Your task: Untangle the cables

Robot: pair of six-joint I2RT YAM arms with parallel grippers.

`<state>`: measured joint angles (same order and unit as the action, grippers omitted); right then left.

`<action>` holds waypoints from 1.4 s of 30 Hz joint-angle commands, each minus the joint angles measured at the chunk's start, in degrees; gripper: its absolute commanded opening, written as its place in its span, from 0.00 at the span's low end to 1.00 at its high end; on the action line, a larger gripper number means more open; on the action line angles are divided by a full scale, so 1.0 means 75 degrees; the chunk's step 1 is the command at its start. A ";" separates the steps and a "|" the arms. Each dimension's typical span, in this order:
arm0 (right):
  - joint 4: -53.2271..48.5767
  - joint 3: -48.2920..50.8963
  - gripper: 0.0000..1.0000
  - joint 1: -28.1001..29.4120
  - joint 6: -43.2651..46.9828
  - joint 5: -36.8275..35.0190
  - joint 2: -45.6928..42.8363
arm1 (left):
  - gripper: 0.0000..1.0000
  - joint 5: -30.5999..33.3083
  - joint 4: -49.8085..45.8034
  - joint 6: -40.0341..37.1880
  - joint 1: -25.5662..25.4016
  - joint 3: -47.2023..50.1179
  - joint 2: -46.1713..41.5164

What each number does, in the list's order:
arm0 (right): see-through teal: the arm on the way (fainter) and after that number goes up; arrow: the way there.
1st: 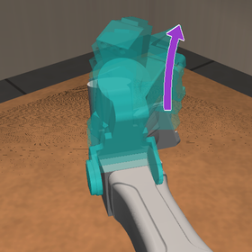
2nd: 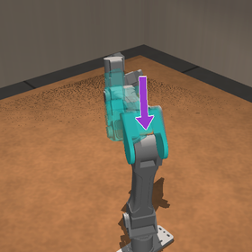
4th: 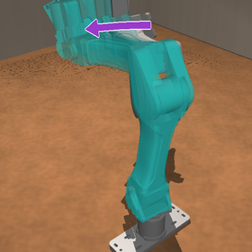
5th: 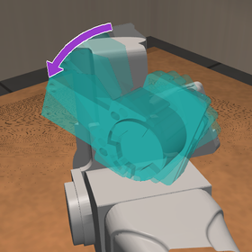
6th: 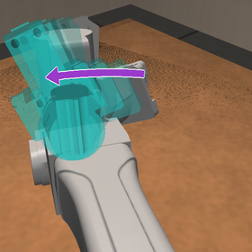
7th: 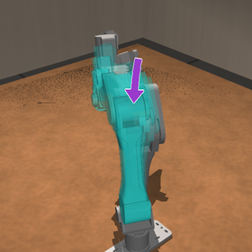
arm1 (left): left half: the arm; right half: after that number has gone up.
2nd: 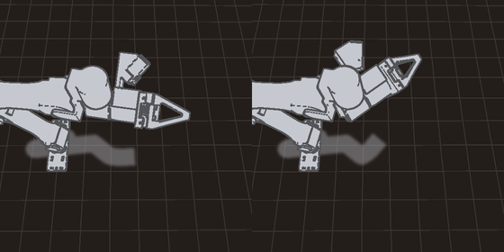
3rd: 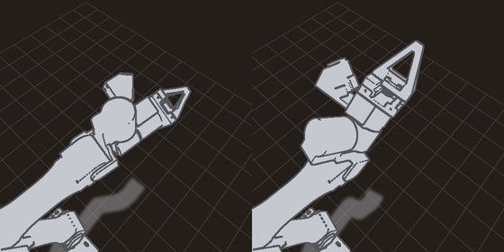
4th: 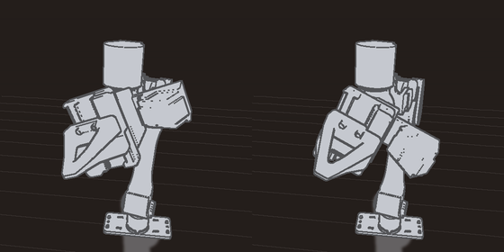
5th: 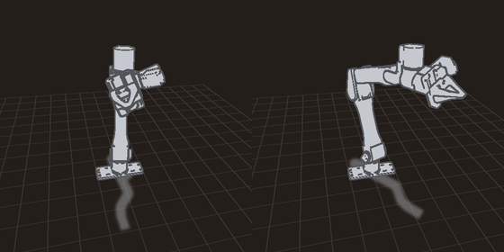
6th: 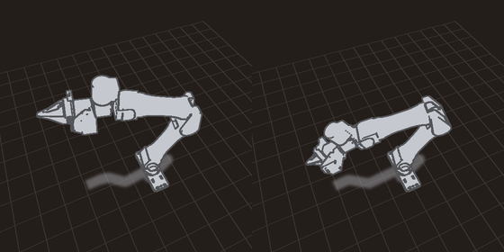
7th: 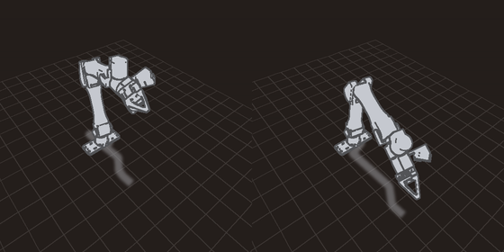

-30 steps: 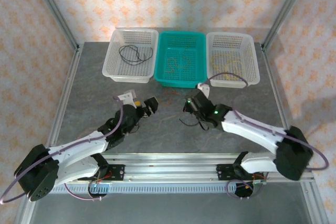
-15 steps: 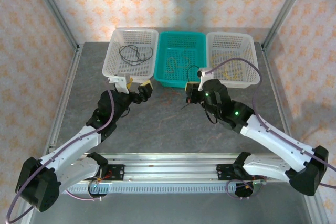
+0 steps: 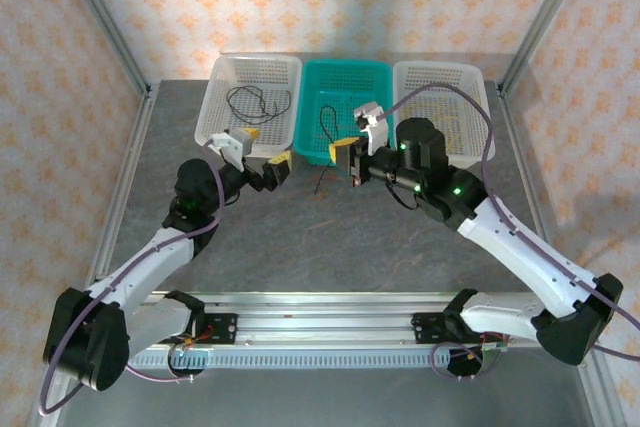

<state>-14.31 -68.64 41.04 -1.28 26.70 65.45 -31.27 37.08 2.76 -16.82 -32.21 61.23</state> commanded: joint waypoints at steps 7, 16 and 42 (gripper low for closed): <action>0.0044 -0.0570 0.00 -0.0057 0.0724 0.2374 -0.0090 | 0.99 -0.2137 0.2200 0.0015 0.0042 -0.0721 0.0797; 0.0423 -0.0583 0.00 -0.0054 0.0605 0.2981 0.0002 | 0.89 -0.2628 0.3278 0.0926 -0.0147 -0.1074 0.1622; 0.0368 -0.0278 0.00 -0.0054 0.0544 0.2096 -0.0450 | 0.11 -0.2620 0.3714 0.1578 -0.0218 -0.1237 0.2167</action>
<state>-13.43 -70.94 40.91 2.87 45.82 63.90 -50.57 63.46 15.18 -18.06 -39.72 78.13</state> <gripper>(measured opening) 0.038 0.128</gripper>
